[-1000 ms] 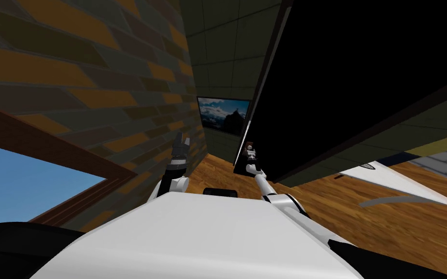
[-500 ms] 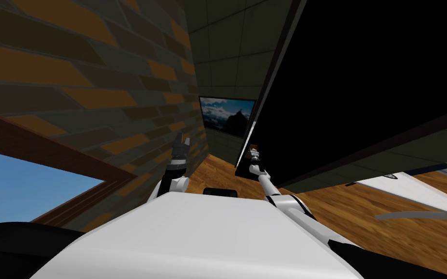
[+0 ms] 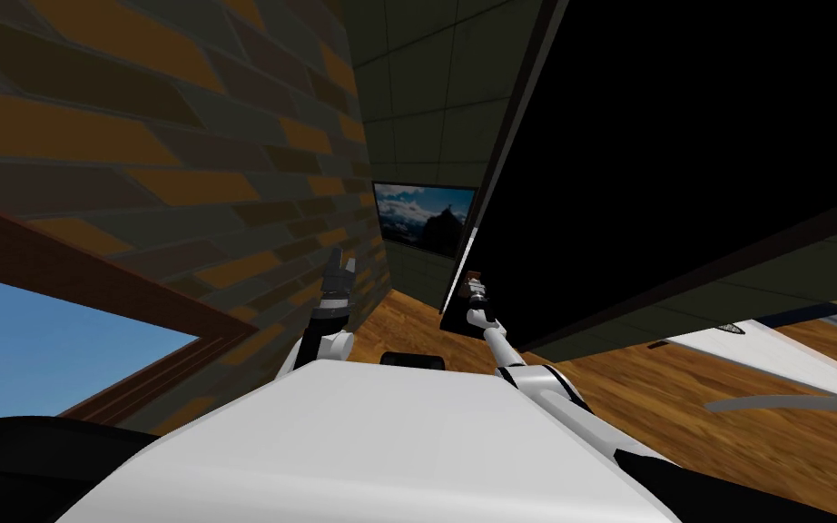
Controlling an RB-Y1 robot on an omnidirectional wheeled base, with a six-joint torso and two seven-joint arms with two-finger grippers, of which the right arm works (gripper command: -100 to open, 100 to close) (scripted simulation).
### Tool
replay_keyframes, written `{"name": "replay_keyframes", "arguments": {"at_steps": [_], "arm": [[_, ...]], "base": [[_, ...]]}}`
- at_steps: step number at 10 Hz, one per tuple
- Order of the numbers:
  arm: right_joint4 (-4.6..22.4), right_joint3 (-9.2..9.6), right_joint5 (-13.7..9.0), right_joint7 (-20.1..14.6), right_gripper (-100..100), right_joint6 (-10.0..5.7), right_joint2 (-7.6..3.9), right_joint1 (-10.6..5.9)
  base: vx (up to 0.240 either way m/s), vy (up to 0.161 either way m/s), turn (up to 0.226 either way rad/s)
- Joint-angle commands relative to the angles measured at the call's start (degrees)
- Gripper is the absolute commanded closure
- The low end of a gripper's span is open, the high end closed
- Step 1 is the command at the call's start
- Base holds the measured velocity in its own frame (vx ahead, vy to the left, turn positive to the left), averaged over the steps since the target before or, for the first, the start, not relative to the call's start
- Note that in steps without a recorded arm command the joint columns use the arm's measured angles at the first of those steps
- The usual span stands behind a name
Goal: Pull the door open
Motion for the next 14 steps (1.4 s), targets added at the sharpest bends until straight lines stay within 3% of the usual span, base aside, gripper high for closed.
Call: {"name": "replay_keyframes", "arguments": {"at_steps": [1, 9, 11, 14], "arm": [[-0.5, 1.3, 0.17, -1.44, 100, 0.02, -0.76, 0.28], [-2.9, 7.53, 1.01, -8.37, 100, 0.15, -4.44, 1.64], [-3.05, 7.46, 0.98, -8.31, 100, 0.31, -4.6, 1.72], [-4.25, 10.49, 1.56, -10.9, 100, -0.01, -5.95, 2.34]], "base": [[-0.132, -0.053, 0.134], [-0.218, -0.093, 0.127], [-0.152, -0.064, 0.085], [-0.203, -0.072, 0.083]]}}
